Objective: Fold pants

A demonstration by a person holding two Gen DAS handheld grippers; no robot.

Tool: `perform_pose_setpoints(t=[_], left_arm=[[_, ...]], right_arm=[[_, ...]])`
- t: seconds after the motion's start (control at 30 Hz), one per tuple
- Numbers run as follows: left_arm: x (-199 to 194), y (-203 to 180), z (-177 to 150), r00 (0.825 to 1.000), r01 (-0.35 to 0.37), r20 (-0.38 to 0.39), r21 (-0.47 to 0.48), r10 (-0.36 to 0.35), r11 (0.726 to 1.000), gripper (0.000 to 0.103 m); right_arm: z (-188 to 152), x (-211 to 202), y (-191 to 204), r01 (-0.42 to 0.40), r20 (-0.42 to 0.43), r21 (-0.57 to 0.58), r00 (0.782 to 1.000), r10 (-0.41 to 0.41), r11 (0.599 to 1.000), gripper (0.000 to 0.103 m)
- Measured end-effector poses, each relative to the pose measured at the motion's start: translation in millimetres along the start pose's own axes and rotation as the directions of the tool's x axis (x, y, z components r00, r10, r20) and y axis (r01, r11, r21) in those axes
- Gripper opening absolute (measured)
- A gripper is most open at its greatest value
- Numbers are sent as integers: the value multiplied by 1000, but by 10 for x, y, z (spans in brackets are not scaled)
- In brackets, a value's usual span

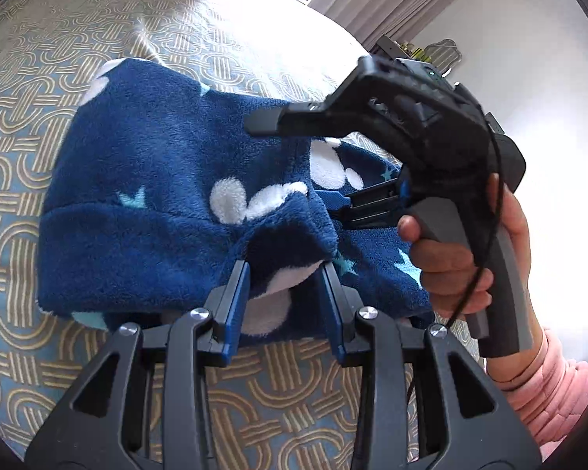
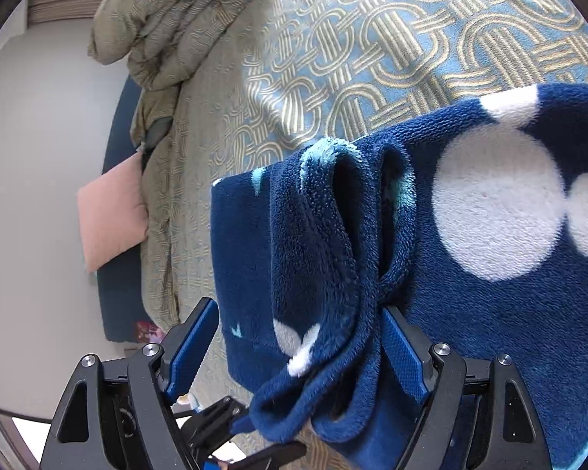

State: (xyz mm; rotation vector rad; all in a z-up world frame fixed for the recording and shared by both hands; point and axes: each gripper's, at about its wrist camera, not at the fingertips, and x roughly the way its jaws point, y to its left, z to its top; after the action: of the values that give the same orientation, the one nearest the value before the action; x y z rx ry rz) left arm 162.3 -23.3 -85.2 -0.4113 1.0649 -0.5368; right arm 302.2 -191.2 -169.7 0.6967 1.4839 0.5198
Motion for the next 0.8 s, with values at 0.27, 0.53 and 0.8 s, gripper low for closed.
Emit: perform_pose_setpoints(t=[0.27, 0.53, 0.8], left_arm=[[-434, 338, -140, 990, -115, 80, -67, 120, 991, 37], [-620, 418, -191, 965, -210, 136, -101, 223, 972, 41], [-676, 582, -135, 951, -256, 143, -125, 273, 959, 51]], right_arm=[[-250, -185, -10, 151, -14, -27, 988, -152, 988, 60], [-119, 43, -105, 50, -50, 26, 998, -49, 998, 70], [-311, -304, 491, 206, 133, -242, 975, -178, 948, 15]])
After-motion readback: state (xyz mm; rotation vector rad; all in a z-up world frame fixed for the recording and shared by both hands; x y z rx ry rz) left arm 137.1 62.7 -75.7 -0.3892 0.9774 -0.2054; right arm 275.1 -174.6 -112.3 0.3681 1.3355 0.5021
